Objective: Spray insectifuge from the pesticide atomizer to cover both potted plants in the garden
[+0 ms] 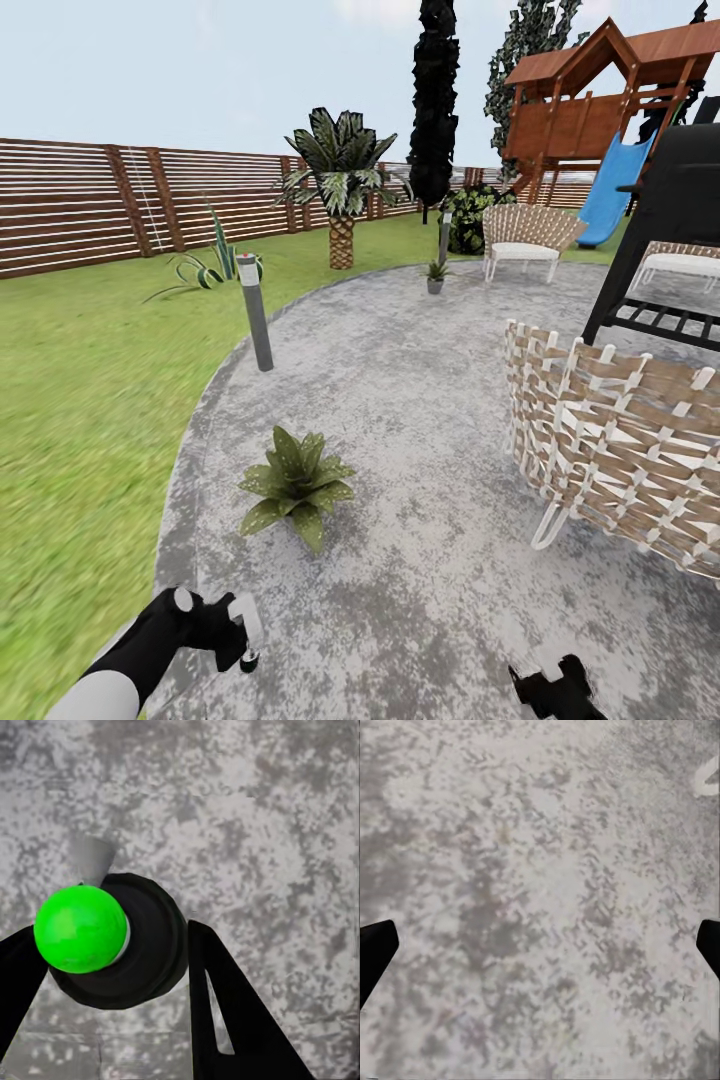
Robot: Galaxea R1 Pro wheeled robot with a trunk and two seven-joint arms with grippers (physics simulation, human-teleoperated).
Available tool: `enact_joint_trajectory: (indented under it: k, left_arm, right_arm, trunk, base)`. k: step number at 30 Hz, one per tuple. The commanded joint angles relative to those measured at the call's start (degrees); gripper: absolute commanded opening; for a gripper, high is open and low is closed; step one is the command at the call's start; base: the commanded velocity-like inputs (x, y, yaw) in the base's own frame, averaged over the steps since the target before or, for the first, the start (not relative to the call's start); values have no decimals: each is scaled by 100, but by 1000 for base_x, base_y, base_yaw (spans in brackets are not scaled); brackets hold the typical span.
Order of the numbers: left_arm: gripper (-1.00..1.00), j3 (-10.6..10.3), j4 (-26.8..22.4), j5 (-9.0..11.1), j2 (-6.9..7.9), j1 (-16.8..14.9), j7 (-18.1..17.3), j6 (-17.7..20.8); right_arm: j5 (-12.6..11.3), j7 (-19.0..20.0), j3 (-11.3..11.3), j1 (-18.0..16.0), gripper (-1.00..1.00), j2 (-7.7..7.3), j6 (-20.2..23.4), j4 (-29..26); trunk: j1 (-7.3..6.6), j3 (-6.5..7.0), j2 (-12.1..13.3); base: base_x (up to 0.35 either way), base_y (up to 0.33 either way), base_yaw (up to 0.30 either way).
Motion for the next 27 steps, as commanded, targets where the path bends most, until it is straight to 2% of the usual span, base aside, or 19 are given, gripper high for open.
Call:
enact_joint_trajectory:
  k: [1,2,5,7,8,11,16,17,23,24,27]
  left_arm:
    - [-100,27,29,-22,-5,-4,-63,-233]
    - [-100,-53,69,-33,-36,-13,-569,-629]
    - [-100,-67,66,-72,-82,-66,-1168,-861]
    - [-100,-67,65,-84,-92,-84,-1423,-880]
    - [-100,-66,65,-93,-97,-90,-1610,-872]
    - [-100,-101,71,-122,-100,-93,-1753,-834]
    - [-100,-461,73,-125,-98,-93,-1760,-807]
    - [-100,-487,71,-128,-103,-93,-1760,-803]
    - [-100,-627,59,-158,-147,-98,-1671,-792]
    - [-100,-638,42,-158,-149,-96,-1662,-793]
    - [-100,-642,2,-157,-152,-94,-1655,-793]
  right_arm:
    - [98,396,58,-2,100,9,-24,-148]
    - [172,1598,338,-14,100,28,-26,-637]
    - [176,2483,993,-41,100,83,-27,-1019]
    - [172,2705,1270,-45,100,197,-27,-1238]
    - [170,2844,1376,-46,100,368,-27,-1358]
    - [170,3133,1424,-46,100,666,-27,-1533]
    - [176,3260,1436,-50,100,920,-27,-1605]
    - [177,3307,1437,-50,-100,954,-27,-1623]
    - [177,3763,1453,-199,-100,1314,-27,-1719]
    - [176,3826,1539,-224,-100,1382,-27,-1721]
    - [166,3884,2206,-253,-100,1538,-22,-1735]
  trunk:
    - [-1,-5,-2]
    - [-1,-5,-2]
    - [-1,-5,-2]
    - [-1,-5,-2]
    - [-1,-5,-2]
    - [-1,-5,-2]
    - [-1,-5,-2]
    - [-1,-5,-2]
    - [-1,-5,-2]
    - [-1,-5,-2]
    - [-1,-5,-2]
  base:
    - [-4,0,0]
    - [0,0,0]
    - [0,0,0]
    - [0,0,0]
    - [0,0,0]
    - [0,0,0]
    - [0,0,0]
    - [0,0,0]
    - [0,0,0]
    - [0,0,0]
    - [0,0,0]
